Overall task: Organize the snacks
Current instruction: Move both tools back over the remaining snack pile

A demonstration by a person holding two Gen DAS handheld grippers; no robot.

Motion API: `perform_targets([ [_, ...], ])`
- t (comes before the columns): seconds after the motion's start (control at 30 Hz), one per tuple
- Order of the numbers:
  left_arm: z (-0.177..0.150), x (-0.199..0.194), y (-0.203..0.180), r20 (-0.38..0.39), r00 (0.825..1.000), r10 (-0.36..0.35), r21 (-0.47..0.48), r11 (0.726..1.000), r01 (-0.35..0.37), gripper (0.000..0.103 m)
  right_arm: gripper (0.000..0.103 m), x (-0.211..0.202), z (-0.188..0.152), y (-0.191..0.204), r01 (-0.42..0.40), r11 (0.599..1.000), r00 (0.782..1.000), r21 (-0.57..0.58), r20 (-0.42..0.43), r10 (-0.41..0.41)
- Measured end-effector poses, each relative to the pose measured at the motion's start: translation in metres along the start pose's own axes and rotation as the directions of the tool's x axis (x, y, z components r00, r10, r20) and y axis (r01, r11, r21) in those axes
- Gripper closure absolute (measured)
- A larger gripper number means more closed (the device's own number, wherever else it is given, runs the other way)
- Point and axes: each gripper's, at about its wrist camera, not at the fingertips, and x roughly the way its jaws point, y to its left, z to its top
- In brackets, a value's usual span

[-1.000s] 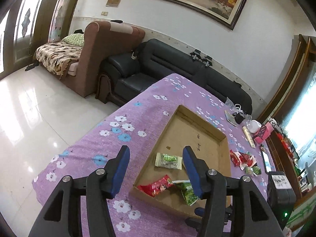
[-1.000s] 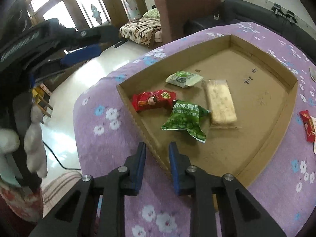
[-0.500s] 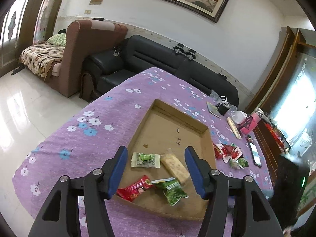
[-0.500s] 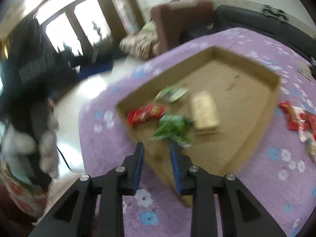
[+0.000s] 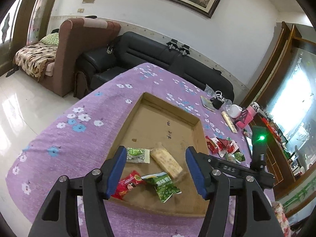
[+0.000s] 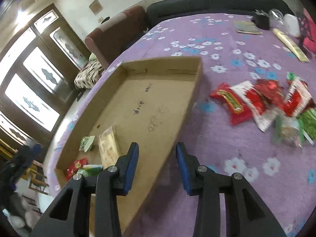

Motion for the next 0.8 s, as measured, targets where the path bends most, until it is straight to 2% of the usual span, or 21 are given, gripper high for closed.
perform_targets([
  [0.1,-0.001,0.002,0.0,-0.002,1.0,-0.001,-0.006,1.0,0.001,0.038,0.073,0.006,0.003,0.007,0.016,0.999,1.0,-0.036,-0.008,-0.016],
  [0.23,-0.002,0.007,-0.003,-0.016,1.0,-0.019,0.003,1.0,0.019,0.038,0.073,0.004,0.002,0.008,-0.001,0.997,0.999,-0.083,-0.032,-0.001],
  [0.33,-0.002,0.009,-0.009,-0.016,0.999,-0.031,0.03,0.999,0.031,0.038,0.071,-0.021,0.016,-0.015,-0.009,0.999,1.0,-0.031,0.028,0.009],
  [0.43,-0.002,0.014,-0.017,-0.033,0.998,-0.062,0.049,0.997,0.063,0.038,0.064,-0.048,0.044,-0.056,0.157,0.987,0.981,0.023,0.113,-0.158],
  [0.5,-0.004,0.02,-0.029,-0.055,0.995,-0.081,0.078,0.993,0.086,0.038,0.063,-0.055,0.055,-0.087,0.254,0.965,0.957,0.069,0.127,-0.261],
  [0.57,-0.006,0.028,-0.041,-0.086,0.992,-0.097,0.103,0.989,0.105,0.038,0.063,-0.058,0.06,-0.118,0.303,0.945,0.942,0.127,0.111,-0.317],
  [0.67,-0.011,0.039,-0.058,-0.131,0.983,-0.125,0.127,0.982,0.142,0.038,0.063,-0.057,0.056,-0.15,0.332,0.924,0.929,0.189,0.103,-0.355],
  [0.8,-0.018,0.052,-0.079,-0.182,0.97,-0.16,0.135,0.973,0.186,0.038,0.063,-0.047,0.046,-0.167,0.328,0.92,0.933,0.214,0.08,-0.351],
])
